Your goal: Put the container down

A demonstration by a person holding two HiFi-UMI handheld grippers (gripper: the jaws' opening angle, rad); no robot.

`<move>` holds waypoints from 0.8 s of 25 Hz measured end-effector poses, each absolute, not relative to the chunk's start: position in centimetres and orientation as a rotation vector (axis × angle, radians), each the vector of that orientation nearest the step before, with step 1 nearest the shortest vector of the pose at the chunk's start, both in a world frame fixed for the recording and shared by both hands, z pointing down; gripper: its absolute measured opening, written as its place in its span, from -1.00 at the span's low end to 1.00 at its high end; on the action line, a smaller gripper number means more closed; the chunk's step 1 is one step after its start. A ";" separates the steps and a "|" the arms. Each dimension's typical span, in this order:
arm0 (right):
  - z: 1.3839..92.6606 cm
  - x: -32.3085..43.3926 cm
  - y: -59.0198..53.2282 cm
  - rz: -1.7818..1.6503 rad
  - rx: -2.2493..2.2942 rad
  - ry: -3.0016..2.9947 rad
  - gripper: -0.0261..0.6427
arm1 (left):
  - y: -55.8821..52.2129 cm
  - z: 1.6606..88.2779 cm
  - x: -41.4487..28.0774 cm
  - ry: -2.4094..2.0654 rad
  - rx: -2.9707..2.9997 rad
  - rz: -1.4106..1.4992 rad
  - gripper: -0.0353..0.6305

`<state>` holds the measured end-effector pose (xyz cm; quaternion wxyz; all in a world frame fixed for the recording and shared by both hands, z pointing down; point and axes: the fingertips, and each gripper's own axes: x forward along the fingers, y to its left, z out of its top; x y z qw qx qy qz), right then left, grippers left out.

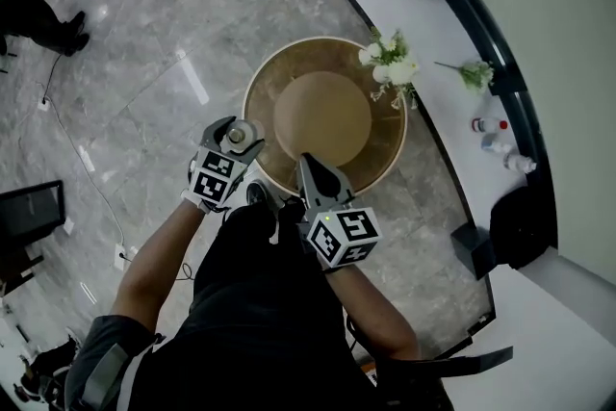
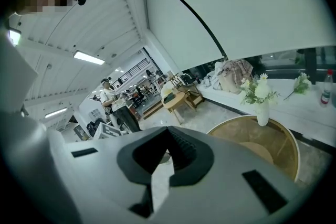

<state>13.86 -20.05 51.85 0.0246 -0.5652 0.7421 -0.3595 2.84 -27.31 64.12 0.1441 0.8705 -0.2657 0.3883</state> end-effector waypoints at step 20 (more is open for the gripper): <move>64.4 13.8 -21.9 -1.477 -1.882 2.075 -0.92 | -37.2 82.6 6.6 -0.587 2.488 1.349 0.12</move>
